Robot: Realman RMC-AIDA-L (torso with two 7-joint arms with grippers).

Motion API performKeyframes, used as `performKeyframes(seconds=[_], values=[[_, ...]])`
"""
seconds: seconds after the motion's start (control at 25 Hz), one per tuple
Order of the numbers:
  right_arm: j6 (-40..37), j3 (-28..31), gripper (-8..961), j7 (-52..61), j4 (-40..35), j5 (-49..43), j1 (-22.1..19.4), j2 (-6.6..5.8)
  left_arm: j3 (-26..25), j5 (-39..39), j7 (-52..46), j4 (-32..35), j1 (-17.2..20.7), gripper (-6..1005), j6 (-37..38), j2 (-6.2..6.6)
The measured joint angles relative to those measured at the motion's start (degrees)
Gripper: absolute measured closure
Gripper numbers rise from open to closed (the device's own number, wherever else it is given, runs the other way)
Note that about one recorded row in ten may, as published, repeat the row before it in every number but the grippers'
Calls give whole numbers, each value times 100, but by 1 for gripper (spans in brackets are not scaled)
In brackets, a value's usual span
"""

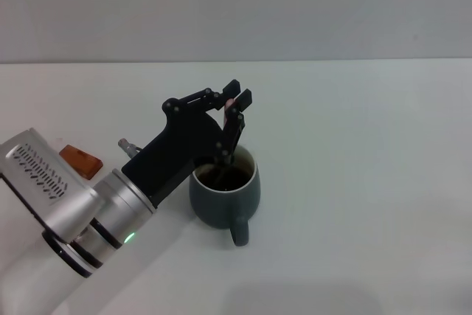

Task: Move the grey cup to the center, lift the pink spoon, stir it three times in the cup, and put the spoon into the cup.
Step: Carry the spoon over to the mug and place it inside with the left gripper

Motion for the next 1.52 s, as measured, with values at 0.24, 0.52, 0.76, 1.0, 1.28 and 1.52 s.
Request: performKeyframes(seconds=[0.24,0.52,0.76,1.0,1.28,1.52], values=[[0,-9,954,0,0,-8,0,0,-68,-15,4,93,-63,858,-151,-9],[0,-9,955,0,0,-12,0,0,-34,10,0,162,-211,858,-325,-50],[-1,-8,955,0,0,-12,0,0,118,16,3,59,-298,857,-328,-66],[18,-15,955,0,0,-12,4,0,199,16,3,-2,-46,857,-196,-61],[37,-28,955,0,0,-18,51,6,106,8,7,-26,386,857,-5,-4],[42,-35,955,0,21,-38,91,10,-19,-4,4,86,427,857,-2,1]])
